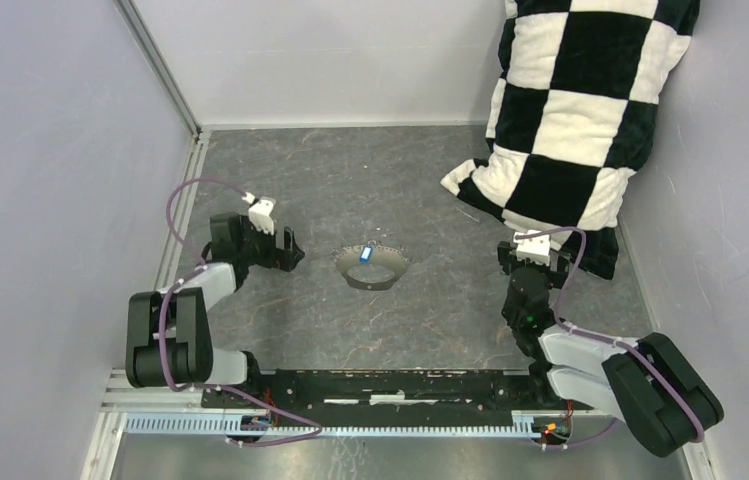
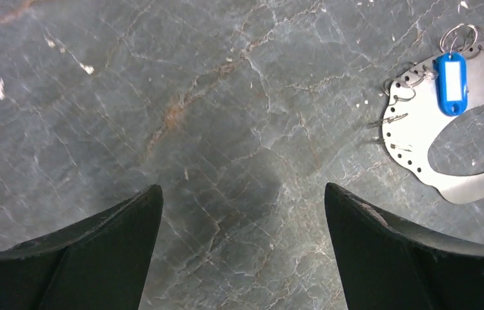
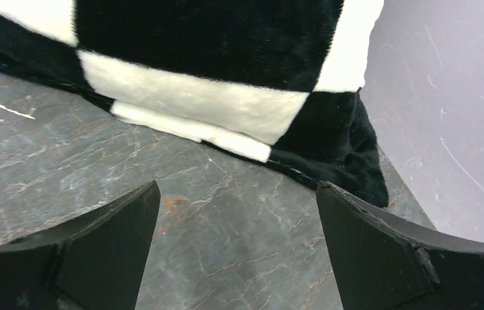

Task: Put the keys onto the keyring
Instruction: Place the keyring at the center of the board, then reset both arms

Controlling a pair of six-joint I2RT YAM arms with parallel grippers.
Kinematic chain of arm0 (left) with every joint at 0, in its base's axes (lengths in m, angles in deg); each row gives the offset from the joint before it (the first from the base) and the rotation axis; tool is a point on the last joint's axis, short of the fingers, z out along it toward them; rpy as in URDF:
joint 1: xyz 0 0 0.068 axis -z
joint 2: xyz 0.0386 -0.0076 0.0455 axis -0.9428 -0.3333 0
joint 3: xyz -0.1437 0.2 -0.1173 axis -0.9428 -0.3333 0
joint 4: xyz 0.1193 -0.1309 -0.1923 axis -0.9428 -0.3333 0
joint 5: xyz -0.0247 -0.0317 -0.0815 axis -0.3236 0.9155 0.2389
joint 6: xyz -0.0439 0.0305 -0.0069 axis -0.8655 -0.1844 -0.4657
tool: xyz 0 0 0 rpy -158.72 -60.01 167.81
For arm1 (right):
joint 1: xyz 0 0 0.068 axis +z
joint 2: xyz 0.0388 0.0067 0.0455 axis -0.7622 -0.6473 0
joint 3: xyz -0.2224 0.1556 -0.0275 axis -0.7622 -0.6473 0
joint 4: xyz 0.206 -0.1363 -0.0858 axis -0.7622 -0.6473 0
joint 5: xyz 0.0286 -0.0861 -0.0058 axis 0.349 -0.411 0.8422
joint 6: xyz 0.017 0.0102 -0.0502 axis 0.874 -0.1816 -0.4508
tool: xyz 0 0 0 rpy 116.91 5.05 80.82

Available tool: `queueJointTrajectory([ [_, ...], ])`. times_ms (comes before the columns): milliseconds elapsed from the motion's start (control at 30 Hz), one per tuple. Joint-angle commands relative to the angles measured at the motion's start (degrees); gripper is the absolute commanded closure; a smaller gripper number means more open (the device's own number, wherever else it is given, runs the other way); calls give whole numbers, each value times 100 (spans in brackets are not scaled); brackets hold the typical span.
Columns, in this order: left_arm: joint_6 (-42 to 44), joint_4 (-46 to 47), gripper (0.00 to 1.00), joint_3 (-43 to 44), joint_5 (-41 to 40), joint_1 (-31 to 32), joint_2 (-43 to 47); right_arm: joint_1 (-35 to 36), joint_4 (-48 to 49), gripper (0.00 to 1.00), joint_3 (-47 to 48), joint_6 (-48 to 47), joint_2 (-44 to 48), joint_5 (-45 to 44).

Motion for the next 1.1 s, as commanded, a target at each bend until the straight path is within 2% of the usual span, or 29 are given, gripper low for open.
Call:
queueJointTrajectory([
  [0,-739,2527,0,-833,-322,5,419,-418,767,2,20,-583,-315,308],
  [133,-940,4554,0,-1693,-805,7,263,-947,1390,2,-335,-607,-648,878],
  [233,-1130,5396,0,-1904,-998,5,99,-1258,2020,2,-477,-671,-1047,1172],
  [300,-1143,6280,0,-2150,-988,9,-222,-1492,2265,2,-456,-557,-1273,1708],
  [367,-1365,7200,0,-2421,-1257,0,-601,-1591,2826,2,-545,-540,-1613,1752],
  [433,-1374,8007,0,-2673,-1283,4,-911,-1734,2449,2,-561,-338,-1448,2051],
  [467,-1433,8362,0,-2788,-1314,9,-1036,-1802,2921,2,-826,-385,-1518,2366],
  [500,-1413,8346,0,-2840,-1337,6,-1007,-1792,3939,2,-1100,-567,-1733,2559],
  [533,-1375,8179,0,-2827,-1347,5,-918,-1673,4555,2,-1347,-811,-1884,2615],
  [567,-1391,8012,0,-2765,-1394,8,-896,-1508,4432,2,-1378,-955,-1801,2545],
  [633,-1551,7301,0,-2313,-1703,-2,-972,-1558,3561,2,-928,-747,-1771,2253],
  [667,-1489,6449,0,-1971,-1951,61,-923,-1743,3332,2,-842,-596,-1774,2486],
  [700,-1418,6282,0,-1894,-2348,270,-867,-1933,3101,2,-805,-431,-1691,2741],
  [1067,-1361,6362,0,-1952,-2462,400,-809,-1990,3175,2,-838,-430,-1669,2819],
])
